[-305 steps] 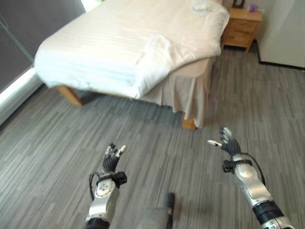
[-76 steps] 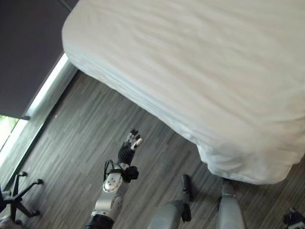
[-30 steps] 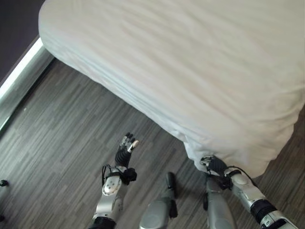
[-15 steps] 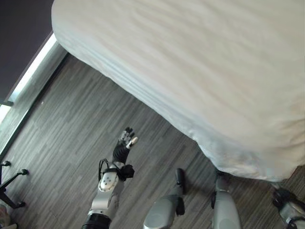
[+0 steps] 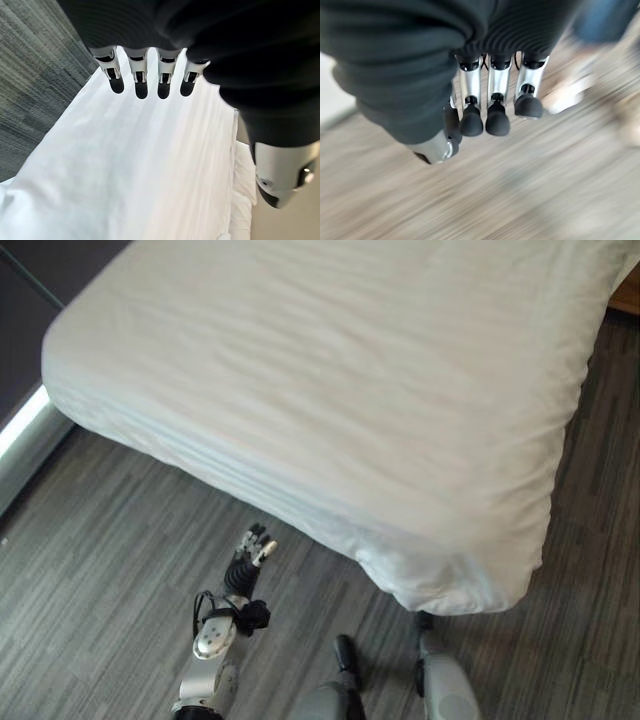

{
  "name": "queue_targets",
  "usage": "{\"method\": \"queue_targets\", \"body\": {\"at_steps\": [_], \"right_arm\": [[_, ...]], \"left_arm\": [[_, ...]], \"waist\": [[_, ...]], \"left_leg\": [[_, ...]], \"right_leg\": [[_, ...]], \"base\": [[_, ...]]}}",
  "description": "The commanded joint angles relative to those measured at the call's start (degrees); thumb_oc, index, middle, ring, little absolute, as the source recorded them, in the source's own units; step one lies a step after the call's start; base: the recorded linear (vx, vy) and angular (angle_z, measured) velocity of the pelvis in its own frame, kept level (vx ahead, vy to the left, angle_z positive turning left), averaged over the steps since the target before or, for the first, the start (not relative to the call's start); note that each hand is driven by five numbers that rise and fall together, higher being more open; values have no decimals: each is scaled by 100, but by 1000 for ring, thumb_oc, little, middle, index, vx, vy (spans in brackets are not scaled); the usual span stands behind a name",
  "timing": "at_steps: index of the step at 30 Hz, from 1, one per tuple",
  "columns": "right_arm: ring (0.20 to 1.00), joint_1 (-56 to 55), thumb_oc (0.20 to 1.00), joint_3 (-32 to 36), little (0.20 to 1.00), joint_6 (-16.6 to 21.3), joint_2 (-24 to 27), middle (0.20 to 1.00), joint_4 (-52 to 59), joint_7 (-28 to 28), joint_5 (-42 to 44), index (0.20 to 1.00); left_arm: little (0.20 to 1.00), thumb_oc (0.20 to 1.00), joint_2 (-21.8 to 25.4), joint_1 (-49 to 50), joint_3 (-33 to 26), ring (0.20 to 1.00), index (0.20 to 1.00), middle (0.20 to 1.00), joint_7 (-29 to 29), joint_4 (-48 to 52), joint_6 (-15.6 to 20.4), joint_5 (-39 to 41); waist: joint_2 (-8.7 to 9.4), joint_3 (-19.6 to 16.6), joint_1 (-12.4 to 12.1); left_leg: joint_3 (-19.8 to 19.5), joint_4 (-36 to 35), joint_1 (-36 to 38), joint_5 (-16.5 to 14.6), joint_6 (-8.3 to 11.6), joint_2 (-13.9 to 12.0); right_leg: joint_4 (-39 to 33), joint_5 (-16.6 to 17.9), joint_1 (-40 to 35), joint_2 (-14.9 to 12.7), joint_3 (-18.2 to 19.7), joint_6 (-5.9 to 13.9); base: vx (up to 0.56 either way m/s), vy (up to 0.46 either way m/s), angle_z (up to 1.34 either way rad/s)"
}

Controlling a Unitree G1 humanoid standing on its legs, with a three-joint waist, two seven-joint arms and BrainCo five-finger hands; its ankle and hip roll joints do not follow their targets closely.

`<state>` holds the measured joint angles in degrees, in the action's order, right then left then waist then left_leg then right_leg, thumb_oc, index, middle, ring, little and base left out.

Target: Making the bed.

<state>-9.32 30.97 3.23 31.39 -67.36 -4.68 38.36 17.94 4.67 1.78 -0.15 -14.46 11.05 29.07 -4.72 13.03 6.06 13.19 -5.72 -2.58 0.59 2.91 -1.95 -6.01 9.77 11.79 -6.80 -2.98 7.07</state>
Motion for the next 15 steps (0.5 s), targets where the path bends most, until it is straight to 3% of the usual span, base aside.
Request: {"method": "queue_targets", "body": {"at_steps": [1,2,3,4,5,8,11,13,14,15], "right_arm": [[200,548,200,-519,200,979,-220,200,2340,-796,-460,200],[200,535,200,-517,200,958,-252,200,2391,-830,-486,200],[200,607,200,-673,200,1061,-307,200,2965,-964,-849,200],[200,752,200,-1018,200,1182,-497,200,4372,-1278,-1777,200],[200,816,200,-1134,200,1242,-521,200,4593,-1255,-1995,200],[200,958,200,-1509,200,1365,-836,200,5253,-1152,-2047,200],[200,869,200,-2619,200,1258,-1255,200,5828,-521,-2191,200],[200,874,200,-2626,200,1264,-1256,200,5819,-519,-2190,200],[507,866,507,-3118,507,1160,-1514,507,5476,-345,-2085,507],[1000,863,1000,-3407,1000,1112,-1702,1000,5458,-287,-1998,1000]], "left_arm": [[1000,1000,21,-424,-300,1000,1000,1000,344,-79,352,-110],[1000,1000,29,-425,-303,1000,1000,1000,345,-79,353,-112],[1000,1000,0,-435,-290,1000,1000,1000,394,-111,368,-161],[1000,1000,-86,-418,-282,1000,1000,1000,486,-100,397,-186],[1000,1000,-116,-402,-289,1000,1000,1000,500,-98,420,-184],[1000,1000,-179,-338,-210,1000,1000,1000,489,52,418,-148],[1000,1000,-233,-321,27,1000,1000,1000,383,58,373,-144],[1000,1000,-231,-316,21,1000,1000,1000,382,58,374,-144],[1000,1000,-235,-310,200,1000,1000,1000,340,126,355,-219],[1000,1000,-264,-316,266,1000,1000,1000,365,131,322,-166]], "waist": [[342,-219,-123],[355,-219,-119],[368,-323,-151],[410,-501,-219],[436,-623,-270],[506,-791,-355],[605,-973,-492],[608,-971,-475],[628,-1006,-532],[631,-1014,-551]], "left_leg": [[-325,72,21,141,77,-164],[-327,72,5,169,77,-161],[-360,72,95,123,62,-167],[-435,72,177,170,30,-180],[-474,72,234,117,18,-173],[-567,72,329,97,-3,-179],[-769,72,443,92,-38,-156],[-780,72,447,92,-38,-154],[-877,72,465,110,-55,-132],[-920,72,459,125,-65,-123]], "right_leg": [[152,-198,-649,-203,-141,163],[145,-173,-638,-206,-142,157],[157,-217,-732,-194,-161,158],[180,-240,-846,-178,-185,111],[165,-292,-927,-164,-211,108],[182,-369,-1085,-151,-273,85],[242,-467,-1294,-161,-327,57],[241,-472,-1305,-163,-338,58],[281,-514,-1364,-167,-365,35],[309,-540,-1363,-163,-372,23]], "base": [[57,-1,1],[85,-6,-4],[17,-1,16],[85,4,29],[42,6,40],[60,-9,32],[20,17,20],[7,6,12],[-3,19,22],[-7,27,24]]}}
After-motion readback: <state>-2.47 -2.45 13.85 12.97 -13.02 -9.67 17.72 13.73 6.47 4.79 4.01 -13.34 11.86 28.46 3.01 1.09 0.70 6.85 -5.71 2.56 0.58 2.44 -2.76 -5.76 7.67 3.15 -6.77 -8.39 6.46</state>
